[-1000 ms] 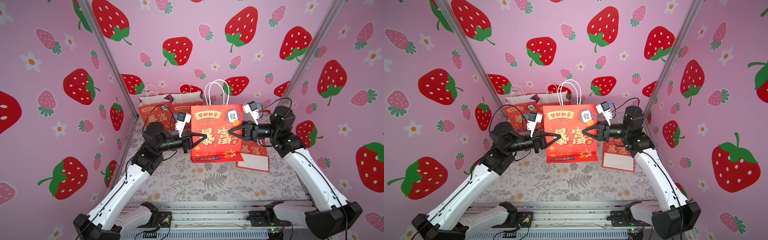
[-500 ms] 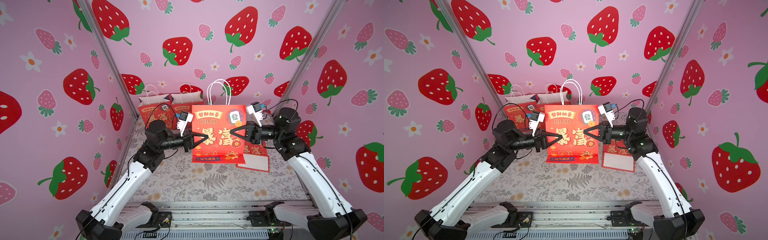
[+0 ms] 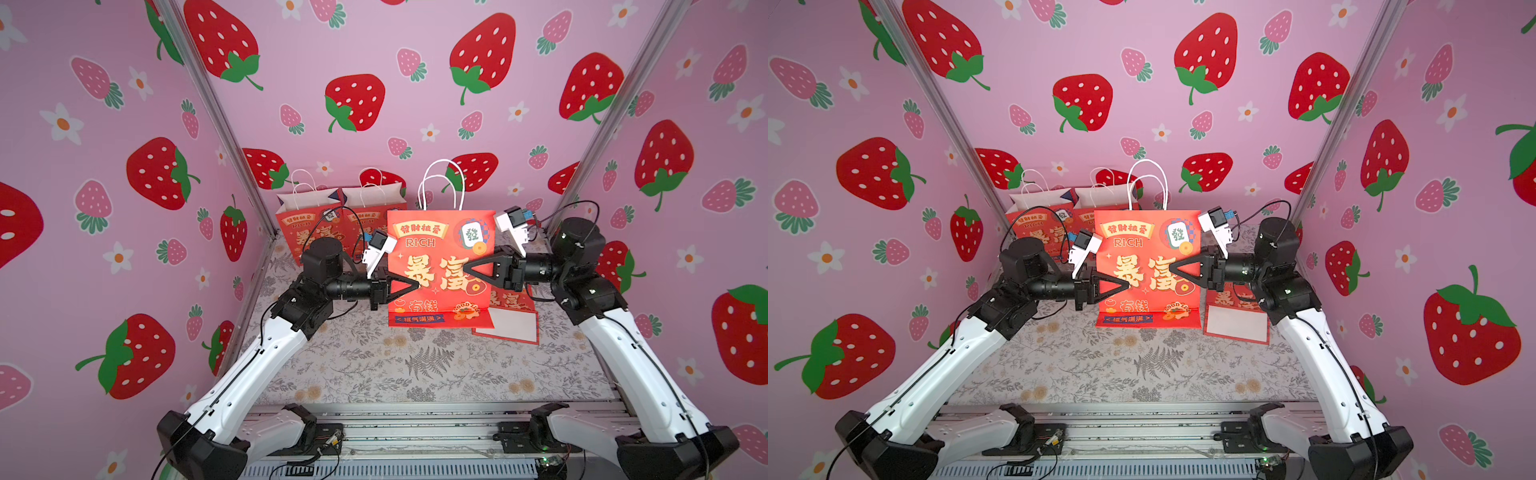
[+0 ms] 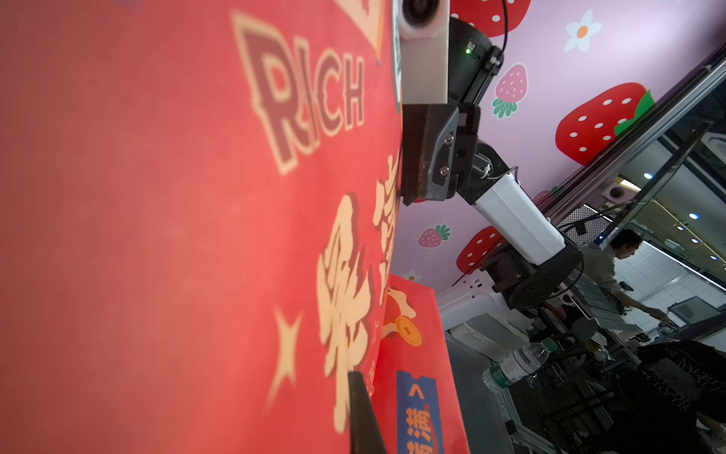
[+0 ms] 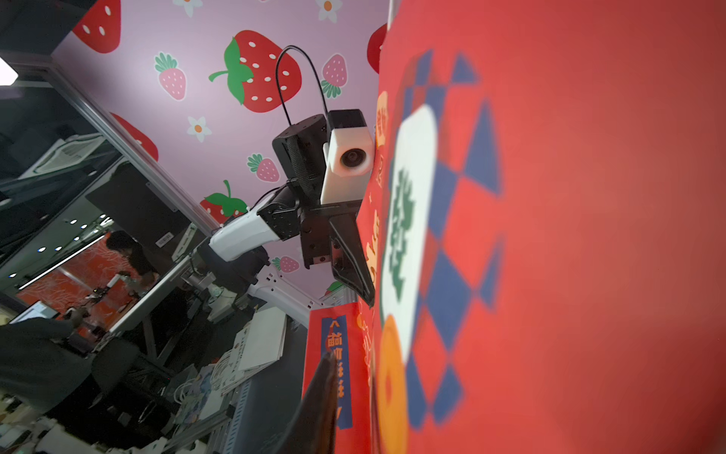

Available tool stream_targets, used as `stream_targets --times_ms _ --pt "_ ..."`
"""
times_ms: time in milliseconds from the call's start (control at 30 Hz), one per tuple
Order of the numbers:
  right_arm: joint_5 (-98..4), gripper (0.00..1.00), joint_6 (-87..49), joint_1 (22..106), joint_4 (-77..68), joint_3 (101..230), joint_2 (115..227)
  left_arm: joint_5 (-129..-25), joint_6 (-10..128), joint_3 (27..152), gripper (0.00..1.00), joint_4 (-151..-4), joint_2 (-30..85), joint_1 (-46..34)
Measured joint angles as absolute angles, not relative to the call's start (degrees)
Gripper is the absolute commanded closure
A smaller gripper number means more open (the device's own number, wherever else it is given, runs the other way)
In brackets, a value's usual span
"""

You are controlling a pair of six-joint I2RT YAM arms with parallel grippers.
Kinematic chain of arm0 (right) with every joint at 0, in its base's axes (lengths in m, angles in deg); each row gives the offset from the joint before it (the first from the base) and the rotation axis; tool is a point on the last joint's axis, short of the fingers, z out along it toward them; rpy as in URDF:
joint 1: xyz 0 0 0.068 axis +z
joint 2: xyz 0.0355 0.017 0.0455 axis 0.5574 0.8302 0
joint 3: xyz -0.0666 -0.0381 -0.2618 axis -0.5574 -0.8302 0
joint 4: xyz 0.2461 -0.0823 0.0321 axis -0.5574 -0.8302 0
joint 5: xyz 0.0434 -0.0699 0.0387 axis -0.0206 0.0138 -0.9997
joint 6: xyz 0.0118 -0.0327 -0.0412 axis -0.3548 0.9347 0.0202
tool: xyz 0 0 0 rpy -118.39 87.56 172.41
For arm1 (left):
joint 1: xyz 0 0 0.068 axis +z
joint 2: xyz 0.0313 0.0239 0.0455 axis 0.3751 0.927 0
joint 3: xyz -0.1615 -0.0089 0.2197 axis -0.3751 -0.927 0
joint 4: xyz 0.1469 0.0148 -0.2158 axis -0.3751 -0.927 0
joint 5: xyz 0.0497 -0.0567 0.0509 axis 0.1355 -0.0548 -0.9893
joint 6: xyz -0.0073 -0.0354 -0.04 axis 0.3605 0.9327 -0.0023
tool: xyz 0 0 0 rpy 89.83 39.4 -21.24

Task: Put away the paper bag
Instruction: Press the paper bag.

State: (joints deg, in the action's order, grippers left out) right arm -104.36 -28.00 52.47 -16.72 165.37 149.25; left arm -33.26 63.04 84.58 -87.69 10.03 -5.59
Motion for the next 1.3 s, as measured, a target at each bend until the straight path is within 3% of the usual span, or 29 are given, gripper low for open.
stream_targets --times_ms 67,167,567,667,800,900,1033,1300 --pt "-104.4 0.54 -25.3 52.5 -20.4 166.4 149.7 -33.7 63.6 84.6 1.0 -87.2 9.9 -5.6" --pt "-104.9 0.53 -22.4 52.5 -23.8 166.8 149.7 -34.3 64.9 84.5 1.0 -86.2 9.2 -5.6" --pt "-106.2 0.95 -23.3 52.8 -22.9 166.7 150.3 -33.3 67.7 84.5 1.0 -81.6 8.5 -5.6" --pt "-106.4 1.0 -25.0 52.9 -21.3 166.6 150.2 -33.5 67.5 84.5 0.81 -81.5 9.2 -5.3" --pt "-104.3 1.0 -25.5 52.9 -20.7 166.5 150.0 -36.1 65.1 84.8 0.34 -84.8 9.3 -5.3" --pt "-101.5 1.0 -25.5 52.6 -20.7 166.5 149.6 -42.2 62.0 85.7 0.13 -90.9 9.1 -5.2" --pt "-97.5 1.0 -25.4 52.1 -21.2 166.5 149.4 -49.7 59.9 85.5 0.02 -95.6 6.4 -3.4" --pt "-87.0 1.0 -25.3 50.9 -23.3 166.5 148.2 -54.5 57.4 85.0 0.01 -99.6 0.4 3.2"
